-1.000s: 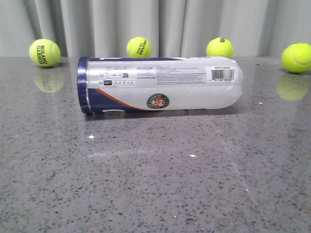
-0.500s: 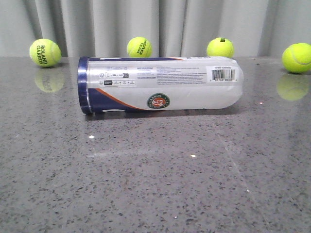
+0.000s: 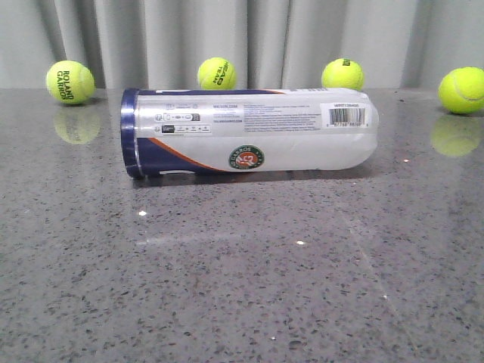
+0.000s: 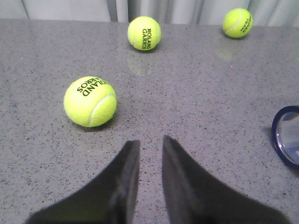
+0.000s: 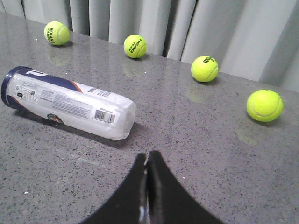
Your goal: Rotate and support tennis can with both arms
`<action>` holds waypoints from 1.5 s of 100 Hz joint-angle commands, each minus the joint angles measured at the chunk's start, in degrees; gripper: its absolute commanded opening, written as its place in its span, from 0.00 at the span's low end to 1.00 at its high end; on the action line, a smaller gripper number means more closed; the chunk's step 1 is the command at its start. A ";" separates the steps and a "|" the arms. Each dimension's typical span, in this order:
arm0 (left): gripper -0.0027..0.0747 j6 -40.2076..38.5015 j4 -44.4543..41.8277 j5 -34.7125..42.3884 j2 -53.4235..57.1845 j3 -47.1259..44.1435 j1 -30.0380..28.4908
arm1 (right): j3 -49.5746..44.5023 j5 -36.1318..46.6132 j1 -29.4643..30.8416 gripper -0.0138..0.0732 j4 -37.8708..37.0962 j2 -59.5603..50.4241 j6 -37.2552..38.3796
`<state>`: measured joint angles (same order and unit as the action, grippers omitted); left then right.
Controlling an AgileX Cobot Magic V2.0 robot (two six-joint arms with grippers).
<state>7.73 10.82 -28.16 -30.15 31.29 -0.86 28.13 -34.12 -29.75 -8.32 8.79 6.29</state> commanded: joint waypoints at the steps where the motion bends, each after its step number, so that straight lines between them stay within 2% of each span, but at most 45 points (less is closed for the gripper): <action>1: 0.54 -0.45 0.91 3.59 -4.05 3.49 0.07 | 1.32 4.28 0.32 0.08 -1.12 0.69 -0.01; 8: 0.73 -0.45 2.64 3.65 -6.48 4.22 0.07 | 1.32 4.28 0.32 0.08 -1.12 0.69 -0.01; 14: 0.79 -0.45 5.87 2.97 -8.62 5.00 0.07 | 1.32 4.28 0.32 0.08 -1.12 0.69 -0.01; 26: 0.75 1.09 13.06 -1.14 -13.35 7.89 0.07 | 1.32 4.28 0.32 0.08 -1.12 0.69 -0.01; 50: 0.72 23.25 43.40 -11.48 -24.18 13.00 0.07 | 1.32 4.28 0.32 0.08 -1.12 0.69 -0.01; 72: 0.72 35.29 61.51 -22.21 -34.40 15.04 0.07 | 1.32 4.28 0.32 0.08 -1.12 0.69 -0.01; 105: 0.72 41.00 68.02 -31.57 -49.15 19.16 0.07 | 1.32 4.28 0.32 0.08 -1.12 0.69 -0.01; 117: 0.72 41.22 68.03 -31.81 -53.07 20.95 0.83 | 1.32 4.28 0.32 0.08 -1.12 0.69 -0.01; 131: 0.72 41.35 68.99 -31.90 -55.96 21.82 4.24 | 1.32 4.28 0.32 0.08 -1.12 0.69 -0.01; 150: 0.72 43.65 74.48 -31.11 -58.95 21.82 9.31 | 1.32 4.28 0.32 0.08 -1.12 0.69 -0.01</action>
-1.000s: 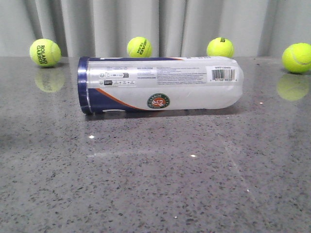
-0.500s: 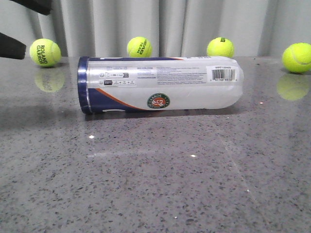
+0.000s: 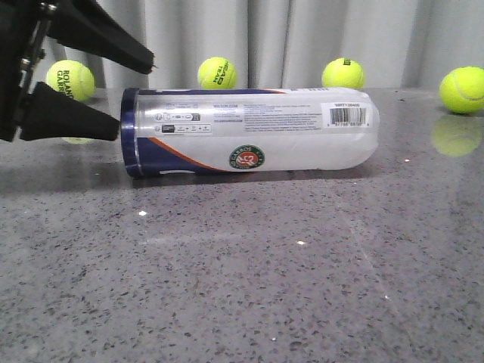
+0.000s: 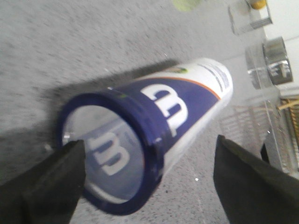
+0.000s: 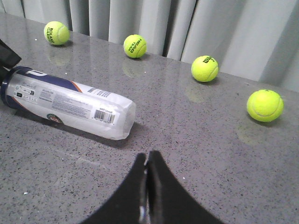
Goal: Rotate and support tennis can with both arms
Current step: 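Reach the left gripper to the can's navy end and grasp it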
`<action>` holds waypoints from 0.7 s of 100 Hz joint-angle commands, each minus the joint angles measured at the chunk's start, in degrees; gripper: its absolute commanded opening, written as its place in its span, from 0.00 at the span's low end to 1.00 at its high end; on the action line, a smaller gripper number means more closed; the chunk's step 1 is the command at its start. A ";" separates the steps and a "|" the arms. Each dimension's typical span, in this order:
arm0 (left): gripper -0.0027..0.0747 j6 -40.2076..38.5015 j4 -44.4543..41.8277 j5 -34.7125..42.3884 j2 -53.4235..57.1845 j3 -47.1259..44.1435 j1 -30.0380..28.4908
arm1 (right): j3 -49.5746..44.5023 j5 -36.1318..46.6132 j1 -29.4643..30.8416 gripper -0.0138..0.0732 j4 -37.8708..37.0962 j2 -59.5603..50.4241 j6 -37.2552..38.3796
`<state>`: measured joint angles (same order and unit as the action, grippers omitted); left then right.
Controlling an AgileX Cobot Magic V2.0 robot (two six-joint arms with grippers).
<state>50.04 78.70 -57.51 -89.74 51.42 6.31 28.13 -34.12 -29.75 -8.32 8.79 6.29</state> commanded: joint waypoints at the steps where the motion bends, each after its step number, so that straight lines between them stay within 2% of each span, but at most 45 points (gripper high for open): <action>1: 0.72 1.76 7.16 -1.75 0.35 1.69 2.36 | 1.32 4.28 0.32 0.08 -1.12 0.69 -0.01; 21: 0.72 4.31 10.96 -3.68 -2.31 1.69 4.47 | 1.32 4.22 0.32 0.08 -1.12 0.69 -0.01; 33: 0.67 6.48 12.70 -5.68 -3.33 1.69 5.53 | 1.32 4.22 0.32 0.08 -1.12 0.69 -0.01; 54: 0.46 6.88 14.00 -6.31 -3.65 1.69 5.53 | 1.32 4.22 0.32 0.08 -1.12 0.69 -0.01; 70: 0.27 6.88 14.00 -6.41 -3.65 1.69 5.53 | 1.32 4.22 0.32 0.08 -1.12 0.69 -0.01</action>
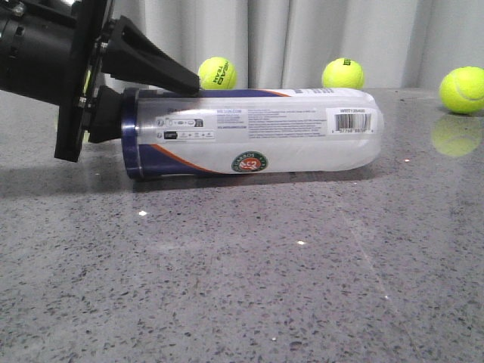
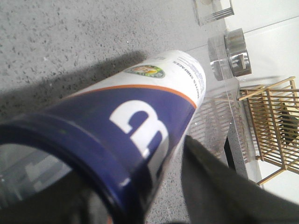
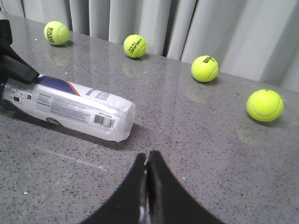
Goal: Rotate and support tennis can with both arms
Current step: 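Reach the left gripper to the can's navy end and grasp it, then lift the navy end with the left gripper, tilting the can upright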
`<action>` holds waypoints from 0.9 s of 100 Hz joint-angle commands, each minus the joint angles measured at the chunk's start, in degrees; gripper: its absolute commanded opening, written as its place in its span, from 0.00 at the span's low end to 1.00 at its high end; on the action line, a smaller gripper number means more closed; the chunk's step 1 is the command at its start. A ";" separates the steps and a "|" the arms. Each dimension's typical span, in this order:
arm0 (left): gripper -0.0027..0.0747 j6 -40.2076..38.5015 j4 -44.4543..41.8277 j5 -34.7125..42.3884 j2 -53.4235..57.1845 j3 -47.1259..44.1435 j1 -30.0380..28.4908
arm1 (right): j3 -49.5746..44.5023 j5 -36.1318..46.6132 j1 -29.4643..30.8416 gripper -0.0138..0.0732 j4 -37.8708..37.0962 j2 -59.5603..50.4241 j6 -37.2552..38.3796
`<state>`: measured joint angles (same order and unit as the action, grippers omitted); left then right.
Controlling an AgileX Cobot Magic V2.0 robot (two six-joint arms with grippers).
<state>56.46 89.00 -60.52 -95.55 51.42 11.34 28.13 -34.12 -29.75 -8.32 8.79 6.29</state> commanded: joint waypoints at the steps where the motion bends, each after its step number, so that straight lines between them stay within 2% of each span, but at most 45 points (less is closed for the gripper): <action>1: 0.25 0.46 3.70 -3.40 2.16 1.69 0.49 | 1.32 4.22 0.32 0.08 -1.12 0.69 -0.01; 22: 0.01 0.46 3.70 -3.87 2.16 1.69 0.49 | 1.32 4.22 0.32 0.08 -1.12 0.69 -0.01; 67: 0.01 3.27 7.21 -9.66 5.65 1.98 0.49 | 1.32 4.22 0.32 0.08 -1.12 0.69 -0.01; 80: 0.01 3.15 3.81 -9.57 9.63 6.01 0.49 | 1.32 4.22 0.32 0.08 -1.12 0.69 -0.01; 90: 0.01 -0.76 -1.93 -9.31 12.68 11.32 0.49 | 1.32 4.22 0.32 0.08 -1.12 0.69 -0.01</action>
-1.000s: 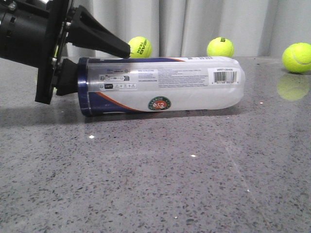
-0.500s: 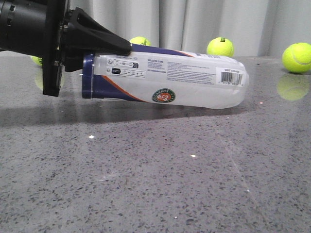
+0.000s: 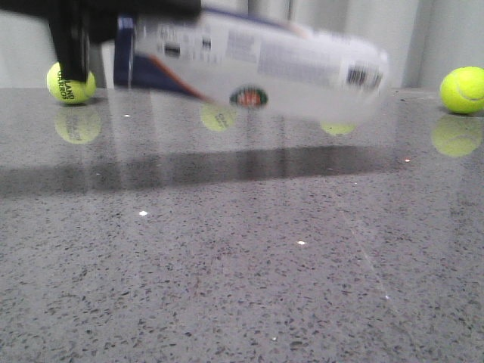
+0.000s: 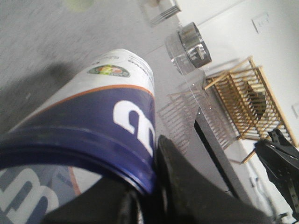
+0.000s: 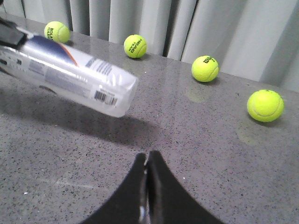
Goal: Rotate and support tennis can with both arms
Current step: 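Lift the navy end with the left gripper, tilting the can upright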
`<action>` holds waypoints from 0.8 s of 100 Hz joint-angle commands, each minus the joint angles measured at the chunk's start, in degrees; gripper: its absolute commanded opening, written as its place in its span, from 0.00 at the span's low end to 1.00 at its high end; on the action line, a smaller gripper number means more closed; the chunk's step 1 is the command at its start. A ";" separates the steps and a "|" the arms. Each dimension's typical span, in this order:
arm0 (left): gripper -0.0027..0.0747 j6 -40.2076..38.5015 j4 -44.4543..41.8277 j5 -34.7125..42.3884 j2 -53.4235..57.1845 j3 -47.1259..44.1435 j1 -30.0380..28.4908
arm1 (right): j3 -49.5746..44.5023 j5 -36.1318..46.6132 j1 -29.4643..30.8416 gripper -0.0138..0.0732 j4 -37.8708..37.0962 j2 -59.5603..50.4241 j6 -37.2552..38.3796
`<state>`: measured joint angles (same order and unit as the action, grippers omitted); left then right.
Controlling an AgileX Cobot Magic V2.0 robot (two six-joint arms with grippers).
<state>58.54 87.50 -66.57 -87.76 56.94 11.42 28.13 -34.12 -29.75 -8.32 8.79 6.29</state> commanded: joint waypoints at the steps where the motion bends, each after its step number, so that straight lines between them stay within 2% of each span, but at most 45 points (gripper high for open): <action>1: 0.01 -3.26 -1.04 -3.25 5.05 6.74 0.41 | 1.32 4.22 0.32 0.08 -1.12 0.69 -0.01; 21: 0.01 -17.95 -23.24 -3.74 7.23 22.06 0.41 | 1.32 4.22 0.32 0.08 -1.12 0.69 -0.01; 38: 0.01 -26.90 -36.06 -6.77 7.25 32.94 0.50 | 1.32 4.22 0.32 0.08 -1.12 0.69 -0.01; 58: 0.01 -35.53 -52.56 -6.77 7.37 37.87 3.38 | 1.32 4.22 0.32 0.08 -1.12 0.69 -0.01; 70: 0.01 -41.39 -62.82 -6.77 7.37 37.85 8.39 | 1.32 4.22 0.32 0.08 -1.12 0.69 -0.01; 80: 0.01 -42.61 -68.40 -6.77 7.37 37.85 12.87 | 1.32 4.22 0.32 0.08 -1.12 0.69 -0.01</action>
<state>18.39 21.82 -72.02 -82.29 92.76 20.36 28.13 -34.12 -29.75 -8.32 8.79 6.29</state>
